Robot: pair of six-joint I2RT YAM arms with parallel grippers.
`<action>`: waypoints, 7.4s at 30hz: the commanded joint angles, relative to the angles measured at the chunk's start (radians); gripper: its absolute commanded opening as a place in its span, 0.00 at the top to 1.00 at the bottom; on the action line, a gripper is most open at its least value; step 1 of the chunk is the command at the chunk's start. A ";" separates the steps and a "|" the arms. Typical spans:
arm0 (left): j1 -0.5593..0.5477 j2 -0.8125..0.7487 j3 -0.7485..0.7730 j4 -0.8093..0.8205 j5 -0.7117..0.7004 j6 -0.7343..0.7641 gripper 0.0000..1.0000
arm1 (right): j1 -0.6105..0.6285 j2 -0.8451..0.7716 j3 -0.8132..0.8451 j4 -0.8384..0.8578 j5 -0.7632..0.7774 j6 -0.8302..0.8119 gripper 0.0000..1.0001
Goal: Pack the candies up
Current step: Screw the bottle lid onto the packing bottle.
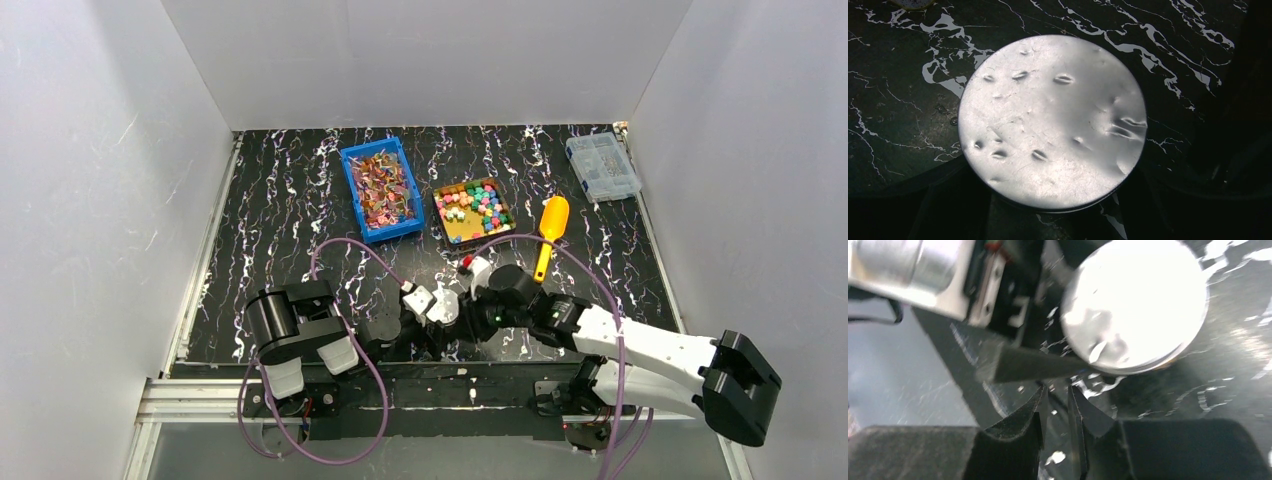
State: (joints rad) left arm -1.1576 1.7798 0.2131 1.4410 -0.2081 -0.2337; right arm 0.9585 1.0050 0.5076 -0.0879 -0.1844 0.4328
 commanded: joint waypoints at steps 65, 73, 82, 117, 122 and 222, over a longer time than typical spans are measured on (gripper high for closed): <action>0.015 -0.021 -0.029 -0.148 0.080 -0.039 0.64 | -0.159 0.361 0.252 -0.084 -0.101 -0.227 0.72; 0.025 -0.041 -0.024 -0.172 0.038 -0.056 0.64 | -0.158 0.220 0.135 -0.069 -0.132 -0.138 0.75; 0.036 -0.046 0.001 -0.229 -0.010 -0.072 0.65 | -0.102 0.014 -0.010 -0.042 -0.113 0.016 0.77; 0.039 -0.065 -0.007 -0.255 0.080 -0.070 0.67 | -0.013 0.193 0.378 -0.216 0.290 -0.159 0.59; 0.039 -0.076 -0.013 -0.261 0.086 -0.066 0.68 | -0.078 0.279 0.399 -0.162 0.194 -0.185 0.60; 0.075 -0.381 0.221 -1.029 0.041 -0.010 0.02 | 0.020 -0.226 0.075 -0.196 0.176 0.099 0.60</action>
State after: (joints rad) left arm -1.0882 1.4494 0.4408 0.5327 -0.1722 -0.2295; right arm 0.9764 0.8040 0.5335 -0.2707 -0.0360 0.5465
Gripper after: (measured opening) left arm 0.982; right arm 0.393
